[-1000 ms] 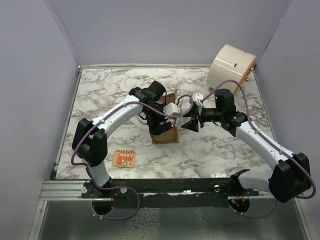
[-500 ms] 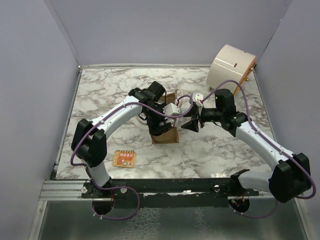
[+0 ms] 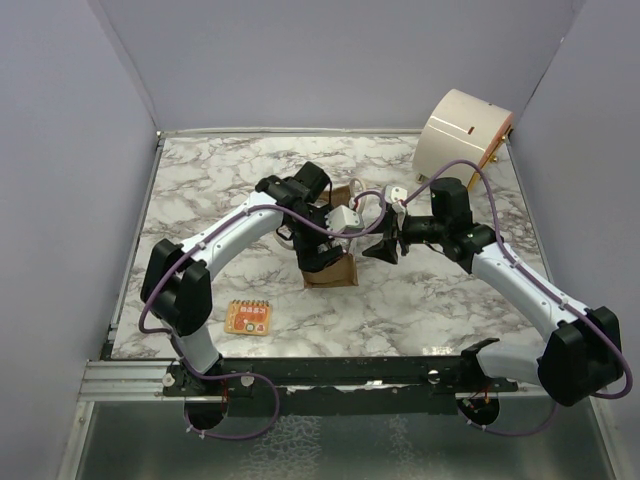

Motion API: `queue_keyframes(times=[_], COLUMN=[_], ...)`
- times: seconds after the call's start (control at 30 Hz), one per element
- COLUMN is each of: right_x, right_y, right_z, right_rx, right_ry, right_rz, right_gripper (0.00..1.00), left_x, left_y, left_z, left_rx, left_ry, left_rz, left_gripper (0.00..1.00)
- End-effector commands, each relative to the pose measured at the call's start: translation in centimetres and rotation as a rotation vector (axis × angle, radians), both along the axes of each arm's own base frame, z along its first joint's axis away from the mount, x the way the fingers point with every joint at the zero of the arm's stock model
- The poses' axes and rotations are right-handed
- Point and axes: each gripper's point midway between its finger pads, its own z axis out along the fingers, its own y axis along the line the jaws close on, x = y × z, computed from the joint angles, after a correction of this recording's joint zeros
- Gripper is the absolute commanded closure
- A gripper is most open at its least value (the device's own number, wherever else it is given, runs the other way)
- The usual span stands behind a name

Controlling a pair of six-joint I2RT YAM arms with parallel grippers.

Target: Place the beverage into the canvas bag

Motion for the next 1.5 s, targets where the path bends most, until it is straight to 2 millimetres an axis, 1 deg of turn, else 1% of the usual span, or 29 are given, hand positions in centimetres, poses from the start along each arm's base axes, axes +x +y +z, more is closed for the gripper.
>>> queue_keyframes(times=[0.0,0.3,0.47,0.63,0.83,0.93,1.1,1.27,1.47], right_x=[0.0,0.0,-0.1,-0.5,-1.6,-1.5,-1.2,-1.0,-0.8], right_y=[-0.1,-0.1,-0.1,-0.1,-0.1,-0.4,-0.7,-0.9,-1.0], right_z=[1.2,1.2,1.2,1.5,3.0,3.3,3.4,3.4,3.2], right_rx=[0.017,0.018,0.018,0.029,0.057,0.061,0.065,0.065,0.067], right_ry=[-0.045,-0.045,-0.043,-0.044,-0.048,-0.051,-0.053,-0.054,-0.05], right_rz=[0.007,0.007,0.009,0.03,0.087,0.078,0.059,0.049,0.04], right_gripper=[0.42,0.43,0.43,0.42,0.43,0.42,0.42,0.42,0.42], left_x=[-2.0,-2.1,-2.0,-1.8,-0.8,0.0,1.7,2.6,3.9], left_y=[0.4,0.3,0.2,0.2,0.2,0.1,-0.2,-0.5,0.4], left_z=[1.3,2.1,3.0,4.2,5.6,6.1,5.9,5.3,4.1], left_rx=[-0.012,-0.023,-0.039,-0.055,-0.079,-0.096,-0.109,-0.107,-0.056], left_ry=[0.023,0.02,-0.002,-0.035,-0.112,-0.146,-0.193,-0.211,-0.259], left_rz=[-0.03,-0.04,-0.048,-0.048,-0.04,-0.023,0.041,0.08,0.129], left_gripper=[0.12,0.12,0.12,0.12,0.12,0.12,0.14,0.18,0.21])
